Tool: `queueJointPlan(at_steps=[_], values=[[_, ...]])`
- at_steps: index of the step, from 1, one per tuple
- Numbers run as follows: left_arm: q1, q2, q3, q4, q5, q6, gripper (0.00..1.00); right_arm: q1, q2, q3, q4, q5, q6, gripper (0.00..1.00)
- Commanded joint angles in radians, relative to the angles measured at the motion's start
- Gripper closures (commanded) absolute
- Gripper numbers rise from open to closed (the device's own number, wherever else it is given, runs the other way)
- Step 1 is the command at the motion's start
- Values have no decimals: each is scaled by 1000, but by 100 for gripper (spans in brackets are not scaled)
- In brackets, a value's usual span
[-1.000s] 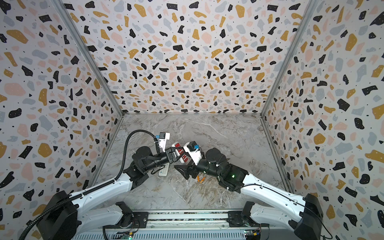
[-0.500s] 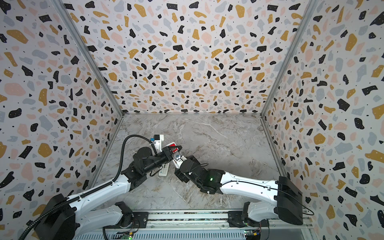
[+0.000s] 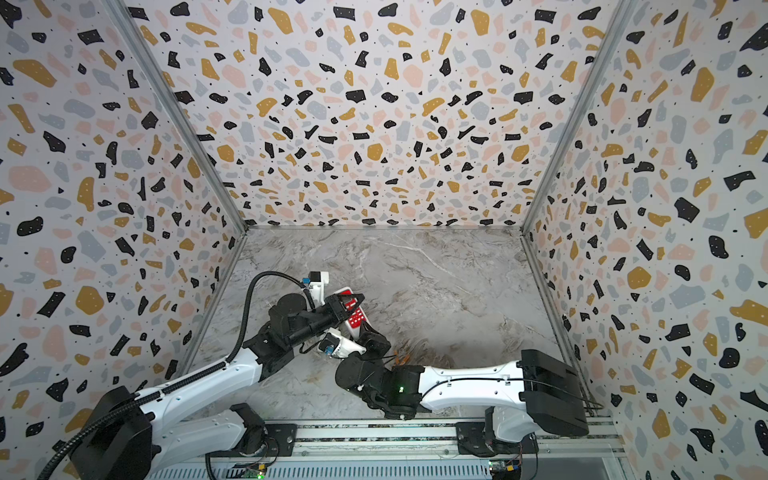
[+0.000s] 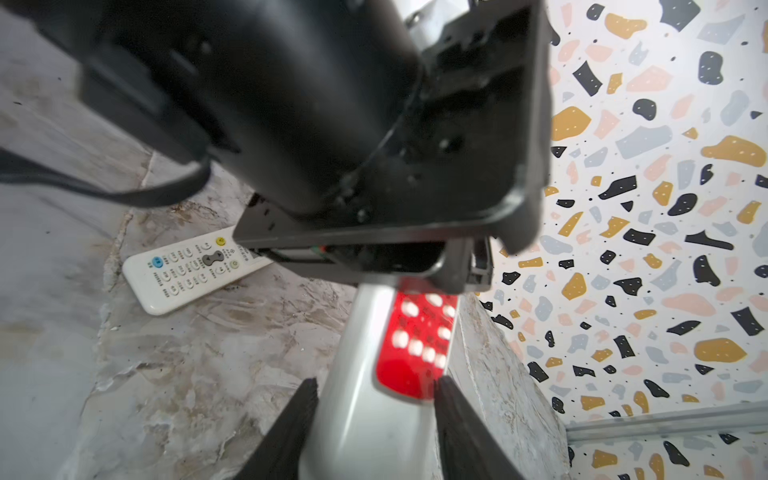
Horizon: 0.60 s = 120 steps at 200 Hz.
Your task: Load the batteries into the remote control
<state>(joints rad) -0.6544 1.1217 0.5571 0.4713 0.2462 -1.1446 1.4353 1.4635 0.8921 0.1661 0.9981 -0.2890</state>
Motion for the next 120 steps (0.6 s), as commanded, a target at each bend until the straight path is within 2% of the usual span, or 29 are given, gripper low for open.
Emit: queueJointPlan(at_steps=[1,59,71,90,110,120], values=[[6,1,40,51,25,-18,100,1,30,-3,136,141,-164,65],[15,2,35,56,43,-33,100,4,69,-35,302,192,-320,96],[16,1,32,56,46,-35,100,4,74,-37,318,193,-335,100],[23,-5,23,72,49,-44,100,5,75,-49,338,187,-342,100],[33,-16,9,88,50,-53,87,5,68,-60,341,173,-332,100],[41,-23,5,90,51,-50,76,4,60,-64,332,162,-317,100]])
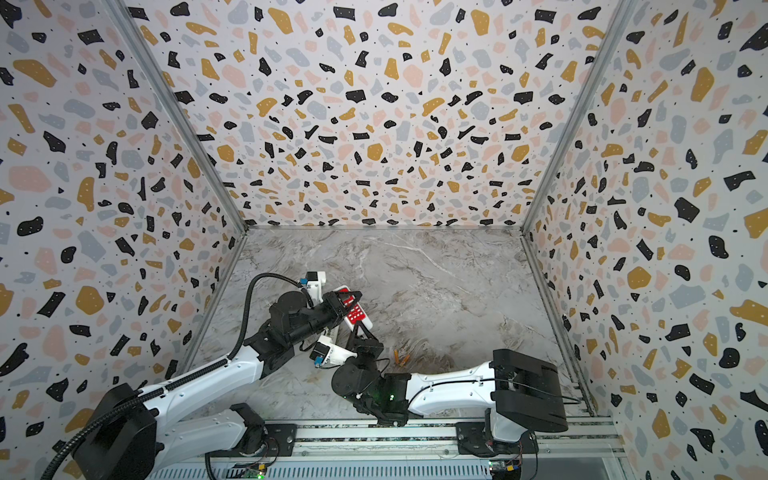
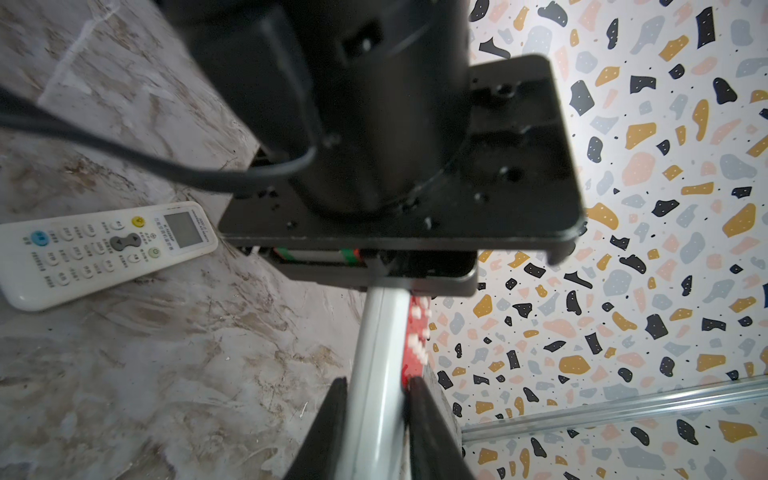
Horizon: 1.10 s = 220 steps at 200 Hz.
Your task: Load the batteries into the remote control
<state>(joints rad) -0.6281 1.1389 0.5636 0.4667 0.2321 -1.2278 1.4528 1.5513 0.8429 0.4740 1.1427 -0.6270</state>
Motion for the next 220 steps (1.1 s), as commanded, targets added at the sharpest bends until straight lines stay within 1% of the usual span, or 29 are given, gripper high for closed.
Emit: queueJointPlan(at_steps=[1,14,28,35,48,60,79,93,112,132,137,151,173,196,220], values=[[15,-41,-2,95,65,34,75,-13,-29,-15,22,15,23,100],[25,-48,-6,95,67,42,58,-16,-49,-20,-11,-13,65,100],[34,-52,-14,108,77,49,35,-27,-84,-19,-93,-62,150,100],[36,-53,-16,117,83,54,25,-36,-105,-19,-145,-99,198,100],[41,-51,-17,120,94,70,10,-45,-151,-31,-195,-160,263,100],[45,-51,-16,134,104,85,0,-54,-204,-57,-212,-219,309,100],[49,-52,-9,151,122,115,1,-97,-307,-92,-264,-365,415,100],[55,-64,-1,150,132,151,1,-162,-394,-118,-300,-525,514,100],[59,-85,19,138,159,233,0,-285,-529,-162,-320,-753,656,100],[59,-110,58,65,191,336,1,-428,-666,-206,-309,-1008,780,100],[58,-119,63,54,195,379,1,-459,-692,-216,-301,-1068,807,100],[56,-135,58,74,220,402,1,-536,-744,-232,-283,-1200,866,100],[55,-132,49,124,262,404,1,-591,-746,-224,-270,-1364,916,100],[39,-126,44,216,309,383,0,-604,-690,-199,-264,-1474,946,100],[21,-134,63,201,339,431,1,-612,-633,-178,-254,-1570,961,100]])
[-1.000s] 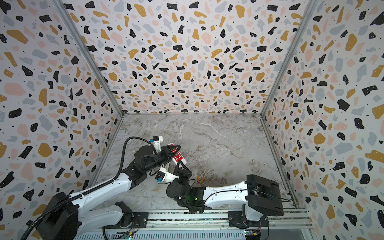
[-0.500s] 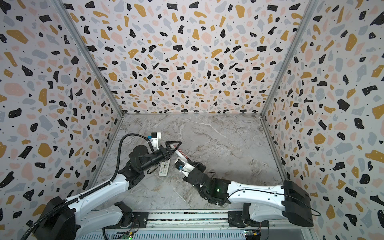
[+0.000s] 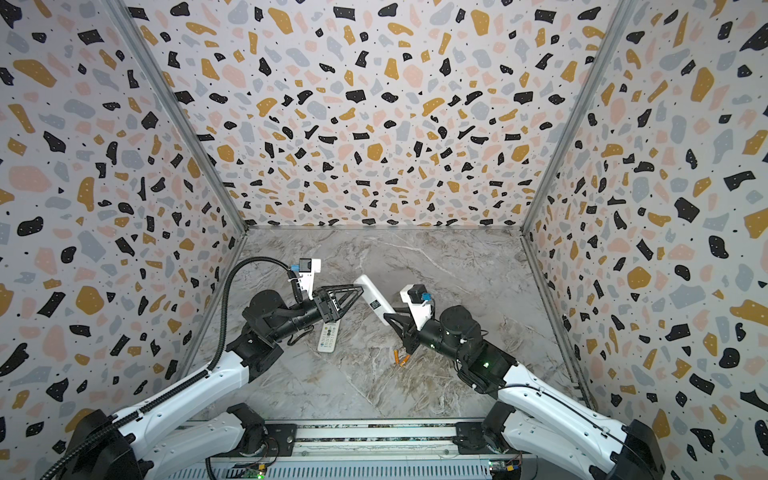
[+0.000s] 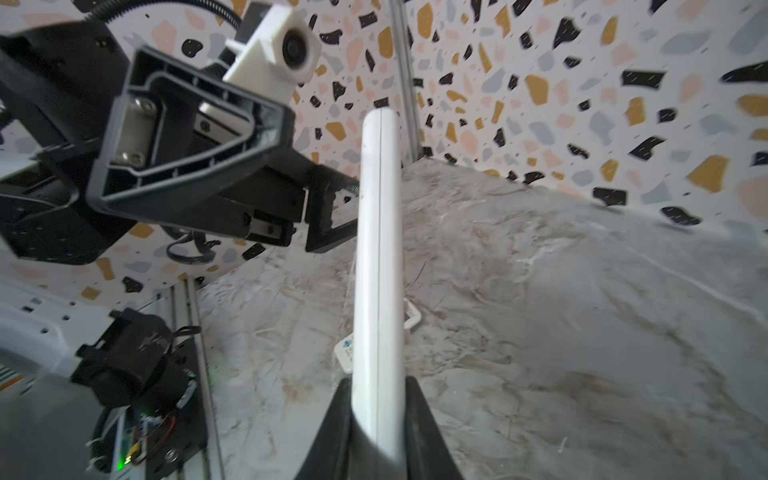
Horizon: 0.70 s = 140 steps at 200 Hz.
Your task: Load the batteries into the remote control
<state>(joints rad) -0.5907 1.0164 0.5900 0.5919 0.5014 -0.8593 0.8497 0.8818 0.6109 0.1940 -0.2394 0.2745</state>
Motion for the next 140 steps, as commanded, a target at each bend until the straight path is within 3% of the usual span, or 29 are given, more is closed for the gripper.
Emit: queueJointPlan(at_steps=[1,43,62,119,140], values=[[-17,-13,36,76,71,64,1,-9,37,55,26,-191,60,100],[-22,-29,28,64,123,89,0,-59,51,37,119,-330,119,100],[-29,-47,9,69,123,92,6,-94,52,16,183,-406,162,100],[-37,-62,-12,115,126,75,46,-145,88,1,236,-504,219,100],[-37,-58,-12,121,123,74,57,-147,88,-8,262,-515,235,100]])
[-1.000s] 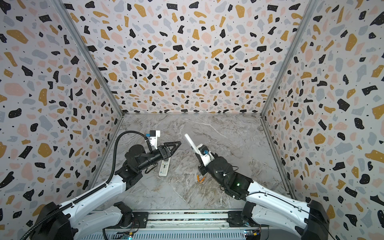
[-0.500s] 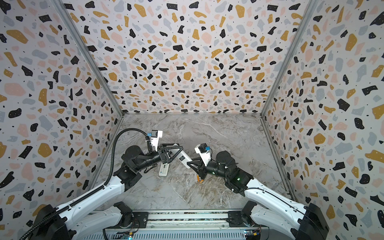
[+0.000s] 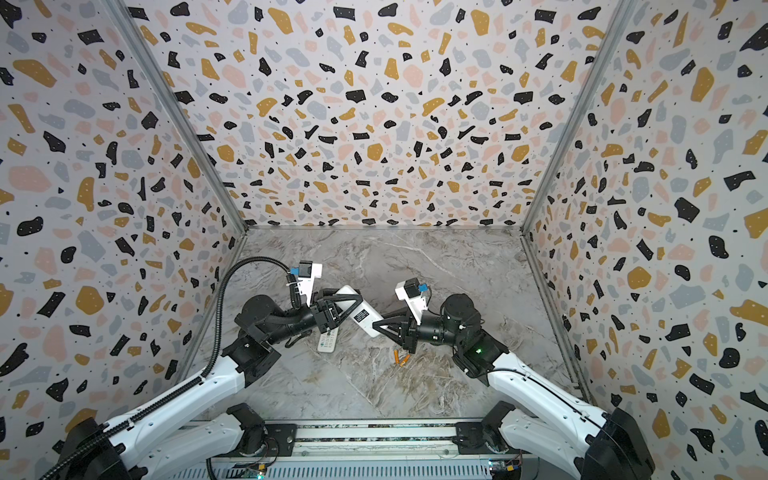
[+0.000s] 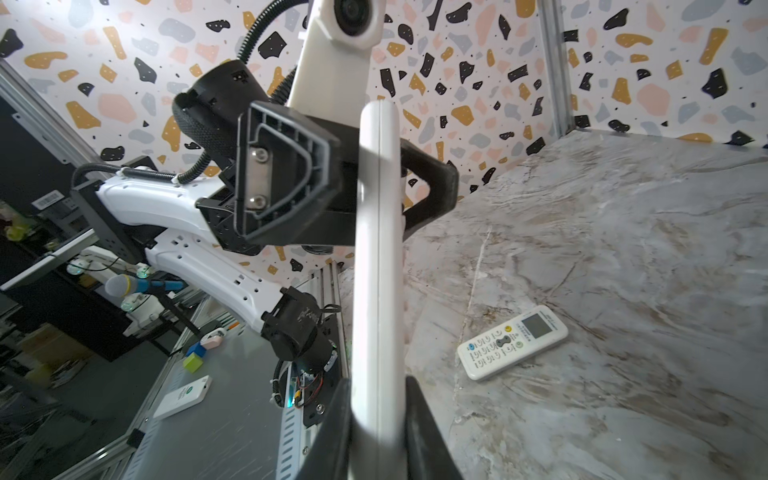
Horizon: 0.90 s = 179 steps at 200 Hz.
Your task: Load the batteries into the remote control
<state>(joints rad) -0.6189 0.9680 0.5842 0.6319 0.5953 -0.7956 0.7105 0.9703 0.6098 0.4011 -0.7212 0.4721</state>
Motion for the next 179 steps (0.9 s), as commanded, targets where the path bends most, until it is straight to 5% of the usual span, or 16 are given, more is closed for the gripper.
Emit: queueJointPlan(at_steps=[1,66,88,103,122,146,179], values=[[-9,-9,-6,80,28,10,58,-8,0,-6,57,-34,38,100],[-8,2,-17,84,-7,-12,91,-37,4,-10,77,-39,81,99],[-9,11,-21,84,-47,-38,100,-55,-5,-19,89,-19,113,80],[-9,9,-33,81,-100,-63,100,-60,-15,-25,81,12,133,55],[-8,0,-60,67,-203,-120,100,-73,-32,-37,45,65,152,34],[-8,-27,-126,92,-351,-195,100,-92,-51,-84,22,157,192,21],[-8,19,-174,161,-458,-264,100,-98,-6,-163,110,166,272,19]])
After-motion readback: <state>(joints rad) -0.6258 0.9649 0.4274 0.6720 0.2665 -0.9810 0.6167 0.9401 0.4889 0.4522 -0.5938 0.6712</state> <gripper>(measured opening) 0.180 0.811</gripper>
